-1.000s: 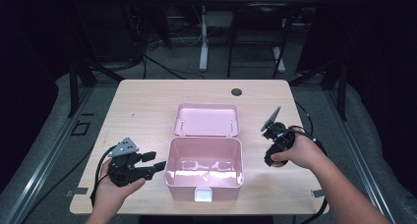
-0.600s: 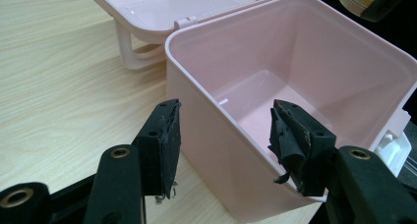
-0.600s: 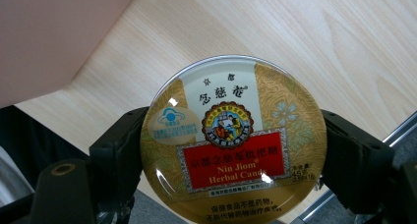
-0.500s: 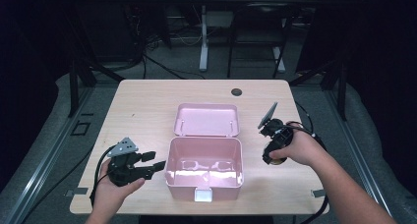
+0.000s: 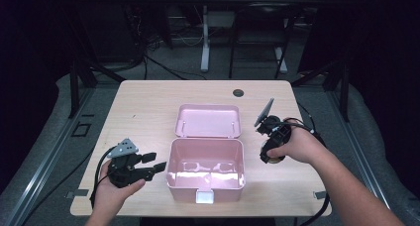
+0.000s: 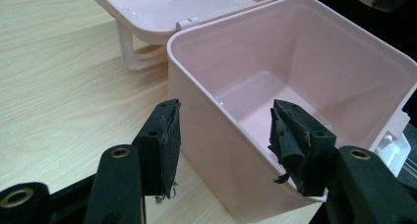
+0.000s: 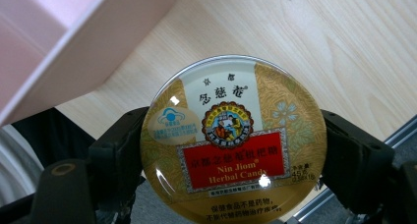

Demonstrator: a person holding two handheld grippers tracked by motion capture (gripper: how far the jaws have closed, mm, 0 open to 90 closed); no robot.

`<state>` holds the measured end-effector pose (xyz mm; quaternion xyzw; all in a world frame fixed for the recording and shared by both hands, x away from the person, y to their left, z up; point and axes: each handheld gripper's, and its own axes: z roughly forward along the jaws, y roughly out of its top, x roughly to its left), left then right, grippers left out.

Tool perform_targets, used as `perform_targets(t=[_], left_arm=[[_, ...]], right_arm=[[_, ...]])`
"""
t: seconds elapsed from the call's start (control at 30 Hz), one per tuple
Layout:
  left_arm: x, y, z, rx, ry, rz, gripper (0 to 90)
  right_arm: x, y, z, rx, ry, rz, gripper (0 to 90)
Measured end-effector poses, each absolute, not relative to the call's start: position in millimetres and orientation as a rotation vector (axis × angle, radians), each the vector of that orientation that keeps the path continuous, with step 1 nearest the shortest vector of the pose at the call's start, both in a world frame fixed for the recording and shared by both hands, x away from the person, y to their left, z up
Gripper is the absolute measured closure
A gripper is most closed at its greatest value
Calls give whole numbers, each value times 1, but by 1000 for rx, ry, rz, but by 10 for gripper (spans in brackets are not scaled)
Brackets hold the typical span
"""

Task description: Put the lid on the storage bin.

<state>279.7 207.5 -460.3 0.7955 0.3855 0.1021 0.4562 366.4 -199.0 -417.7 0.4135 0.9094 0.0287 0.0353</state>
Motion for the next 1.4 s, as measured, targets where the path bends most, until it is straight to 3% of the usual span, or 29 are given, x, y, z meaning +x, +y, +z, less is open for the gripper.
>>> perform_targets(t=[1.4], left_arm=[[281,206,-463,1975,948,237,453]], right_arm=[[357,-113,-409,942,2940,125,199]])
